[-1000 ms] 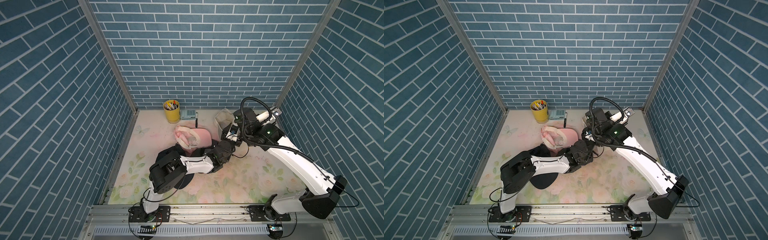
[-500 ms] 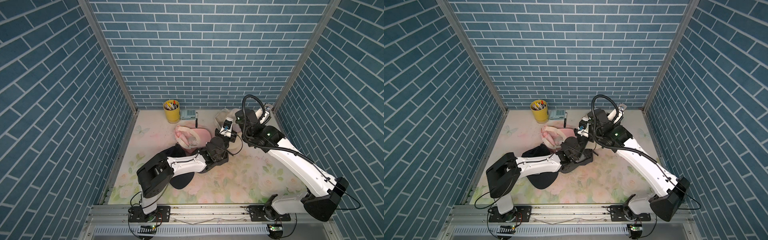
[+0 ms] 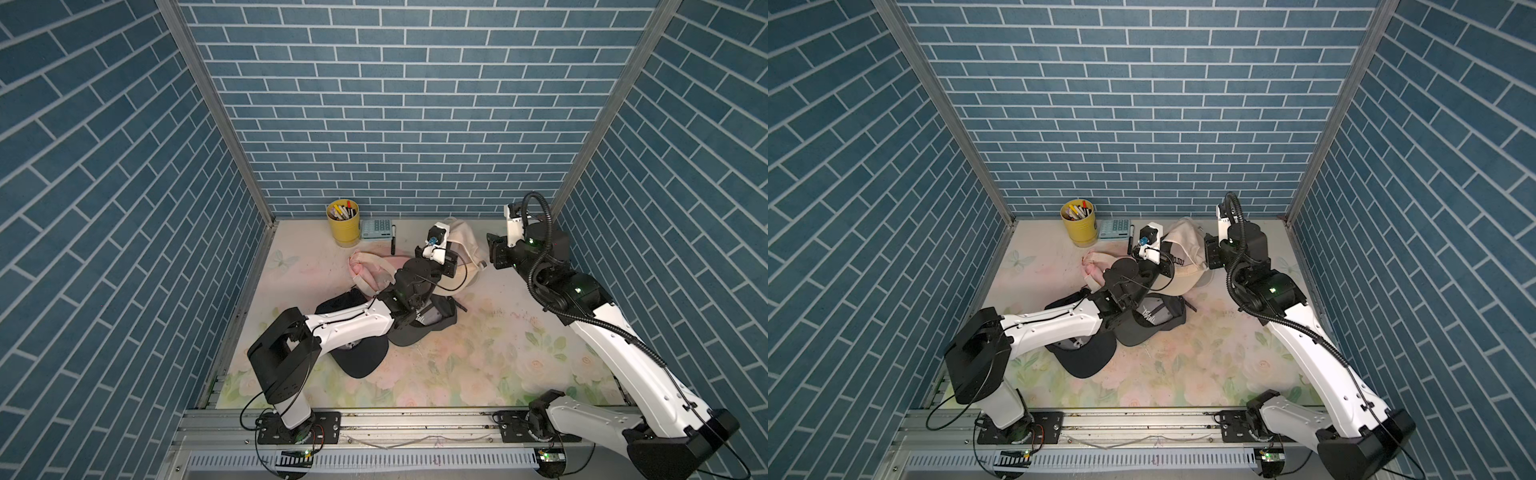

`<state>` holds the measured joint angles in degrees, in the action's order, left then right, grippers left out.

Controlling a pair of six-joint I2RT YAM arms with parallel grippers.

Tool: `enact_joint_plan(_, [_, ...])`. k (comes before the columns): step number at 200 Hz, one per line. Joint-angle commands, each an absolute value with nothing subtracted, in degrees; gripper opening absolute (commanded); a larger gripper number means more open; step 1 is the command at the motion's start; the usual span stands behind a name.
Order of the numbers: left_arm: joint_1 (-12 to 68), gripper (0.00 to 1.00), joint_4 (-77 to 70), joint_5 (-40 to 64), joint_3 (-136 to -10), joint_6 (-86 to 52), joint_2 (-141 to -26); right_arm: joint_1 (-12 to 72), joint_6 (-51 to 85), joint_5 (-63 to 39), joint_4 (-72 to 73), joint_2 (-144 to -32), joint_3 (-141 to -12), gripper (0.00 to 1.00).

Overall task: Open the adjustable buckle of the baseball cap
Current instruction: Pick up the baseball cap from the center of the board.

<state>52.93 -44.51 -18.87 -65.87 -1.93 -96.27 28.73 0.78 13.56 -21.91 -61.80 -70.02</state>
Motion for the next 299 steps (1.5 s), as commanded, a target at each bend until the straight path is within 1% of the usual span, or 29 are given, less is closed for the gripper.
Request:
enact_joint_plan(1, [50.90,0.00,-41.89,-13.34,-67.54,-6.01,-93.30,26.97,-11.79,5.83,-17.19,-57.31,-63.44,0.61])
enact_joint_plan(24, [48.22,0.00,-39.96,-6.82,-67.73,-9.25,-91.43,23.82,-16.38,3.18,-7.87,-51.91,-52.87,0.61])
enact_joint_plan(35, [47.01,0.00,-39.60,-3.58,-67.67,-10.41,-90.66,21.75,-18.49,-1.50,-5.11,-50.21,-49.39,0.60])
enact_joint_plan(49, [45.66,0.00,-39.00,1.34,-67.82,-11.02,-89.86,19.82,-22.20,-7.00,-5.48,-50.33,-47.99,0.59])
enact_joint_plan(70, [44.10,0.00,-36.53,7.20,-69.25,-11.51,-89.56,19.21,-28.15,-9.39,-6.65,-52.23,-47.93,0.53])
enact_joint_plan(78, [43.74,0.00,-35.37,8.52,-69.80,-11.38,-89.56,19.08,-29.46,-9.56,-4.64,-52.50,-47.52,0.53])
enact_joint_plan(90, [43.40,0.00,-34.01,9.90,-70.54,-11.07,-89.64,18.88,-31.59,-9.96,-2.73,-53.08,-47.46,0.53])
enact_joint_plan(108, [42.74,0.00,-34.24,11.32,-70.93,-12.13,-89.80,18.48,-34.54,-11.68,-5.75,-54.99,-49.37,0.54])
enact_joint_plan(122, [42.21,0.00,-35.19,12.17,-71.03,-13.61,-89.84,17.96,-34.33,-13.27,-5.79,-56.15,-49.21,0.53])
enact_joint_plan(140, [41.73,0.00,-36.55,12.94,-71.10,-15.08,-89.85,17.78,-33.06,-13.00,-2.23,-56.86,-47.36,0.51])
enact_joint_plan(159, [41.40,0.00,-37.28,14.23,-71.36,-16.10,-89.90,17.58,-32.01,-10.80,5.04,-56.44,-44.48,0.52])
enact_joint_plan(185, [41.39,0.00,-37.27,16.23,-71.92,-16.83,-90.27,17.45,-31.92,-10.91,7.17,-56.90,-44.71,0.49])
enact_joint_plan(233, [41.31,0.00,-37.86,17.40,-71.93,-18.57,-91.15,17.47,-29.06,-13.46,8.78,-57.99,-46.41,0.34])
enact_joint_plan(243, [41.31,0.00,-37.88,17.37,-71.91,-18.59,-91.24,17.49,-29.08,-13.29,8.87,-58.07,-46.32,0.25])
enact_joint_plan(256, [41.31,0.00,-37.79,17.02,-71.71,-18.55,-91.28,17.49,-29.16,-12.80,8.92,-57.93,-46.33,0.11])
enact_joint_plan(261, [41.22,0.00,-37.75,16.92,-71.66,-18.56,-91.18,17.49,-29.01,-12.47,9.10,-57.77,-46.25,0.08])
enact_joint_plan(279, [41.07,0.00,-37.97,15.97,-70.97,-18.72,-91.21,17.40,-28.32,-11.37,10.29,-57.06,-46.06,0.03])
enact_joint_plan(299, [41.04,0.00,-36.73,14.43,-70.53,-18.27,-91.42,17.41,-27.80,-11.59,10.29,-56.32,-46.86,0.01])
